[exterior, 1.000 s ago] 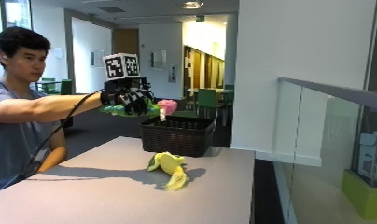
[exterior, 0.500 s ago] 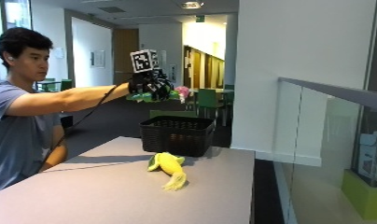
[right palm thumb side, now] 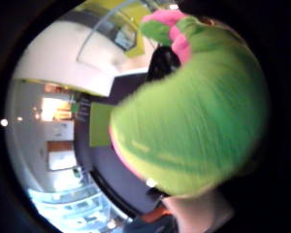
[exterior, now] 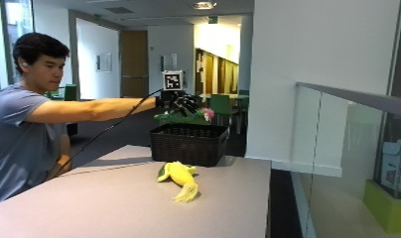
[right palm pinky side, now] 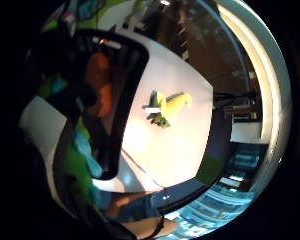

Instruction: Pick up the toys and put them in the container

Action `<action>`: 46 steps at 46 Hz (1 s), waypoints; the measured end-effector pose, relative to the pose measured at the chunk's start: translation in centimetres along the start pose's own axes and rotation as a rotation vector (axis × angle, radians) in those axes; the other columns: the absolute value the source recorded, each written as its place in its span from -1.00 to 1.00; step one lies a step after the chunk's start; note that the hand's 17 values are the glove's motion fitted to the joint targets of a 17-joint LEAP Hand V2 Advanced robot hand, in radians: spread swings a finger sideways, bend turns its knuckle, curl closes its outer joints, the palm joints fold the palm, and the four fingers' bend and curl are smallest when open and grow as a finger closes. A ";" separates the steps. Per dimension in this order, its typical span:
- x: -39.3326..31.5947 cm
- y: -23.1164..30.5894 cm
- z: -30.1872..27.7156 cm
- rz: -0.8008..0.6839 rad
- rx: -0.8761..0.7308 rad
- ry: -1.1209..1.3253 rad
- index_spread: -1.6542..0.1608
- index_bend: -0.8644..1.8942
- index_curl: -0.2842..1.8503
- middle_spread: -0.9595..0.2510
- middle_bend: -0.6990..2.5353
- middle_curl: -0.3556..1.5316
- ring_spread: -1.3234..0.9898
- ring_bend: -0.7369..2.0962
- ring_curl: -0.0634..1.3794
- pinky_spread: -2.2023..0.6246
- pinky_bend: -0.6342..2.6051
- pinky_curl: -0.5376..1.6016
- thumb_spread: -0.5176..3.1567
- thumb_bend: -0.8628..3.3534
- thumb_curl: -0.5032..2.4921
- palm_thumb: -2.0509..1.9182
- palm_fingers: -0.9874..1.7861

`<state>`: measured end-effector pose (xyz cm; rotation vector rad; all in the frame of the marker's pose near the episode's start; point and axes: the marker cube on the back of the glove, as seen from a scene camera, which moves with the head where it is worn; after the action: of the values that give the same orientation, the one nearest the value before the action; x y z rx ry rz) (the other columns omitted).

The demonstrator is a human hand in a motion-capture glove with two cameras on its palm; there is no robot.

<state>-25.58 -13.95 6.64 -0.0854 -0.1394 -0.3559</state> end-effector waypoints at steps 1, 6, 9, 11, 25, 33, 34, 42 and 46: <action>0.1 0.0 0.0 0.003 0.003 0.003 0.42 -0.41 -0.77 -0.13 -0.35 0.13 -0.23 0.34 -0.20 0.25 0.15 -0.07 -0.10 -0.60 -0.14 0.30 0.17; -1.7 -0.2 -0.8 0.058 0.051 0.065 0.45 -0.31 -0.70 0.13 -0.43 0.10 -0.12 0.21 -0.21 0.35 0.21 -0.02 -0.14 -0.67 -0.25 0.06 -0.26; -1.7 0.3 -1.7 -0.032 0.066 0.116 0.46 -0.29 -0.70 0.22 -0.43 0.07 -0.08 0.16 -0.29 0.39 0.20 -0.06 -0.15 -0.65 -0.28 0.02 -0.27; -0.4 0.5 -2.3 -0.082 0.074 0.116 0.45 -0.25 -0.67 0.27 -0.44 0.05 -0.06 0.10 -0.34 0.42 0.18 -0.08 -0.16 -0.64 -0.30 0.00 -0.31; 12.3 1.2 -2.7 -0.035 0.114 0.121 0.44 -0.25 -0.59 0.42 -0.44 -0.01 0.04 -0.02 -0.47 0.53 0.12 -0.14 -0.20 -0.63 -0.39 -0.01 -0.33; 18.1 1.8 -0.3 -0.237 0.107 0.175 0.44 -0.26 -0.56 0.42 -0.45 -0.04 0.05 -0.04 -0.49 0.56 0.09 -0.16 -0.21 -0.63 -0.42 -0.01 -0.32; 18.6 1.8 0.0 -0.235 0.108 0.177 0.44 -0.26 -0.56 0.43 -0.45 -0.04 0.05 -0.05 -0.49 0.56 0.10 -0.16 -0.21 -0.63 -0.42 -0.01 -0.32; 22.0 1.1 3.3 -0.182 0.083 0.203 0.42 -0.26 -0.54 0.38 -0.43 -0.06 0.01 -0.02 -0.49 0.54 0.06 -0.18 -0.23 -0.63 -0.44 -0.01 -0.28; 24.0 1.0 5.0 -0.274 0.054 0.216 0.41 -0.26 -0.53 0.34 -0.43 -0.06 0.00 -0.02 -0.49 0.53 0.05 -0.19 -0.24 -0.63 -0.45 -0.01 -0.28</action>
<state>-3.53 -20.62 15.18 0.0267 0.0541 -0.6310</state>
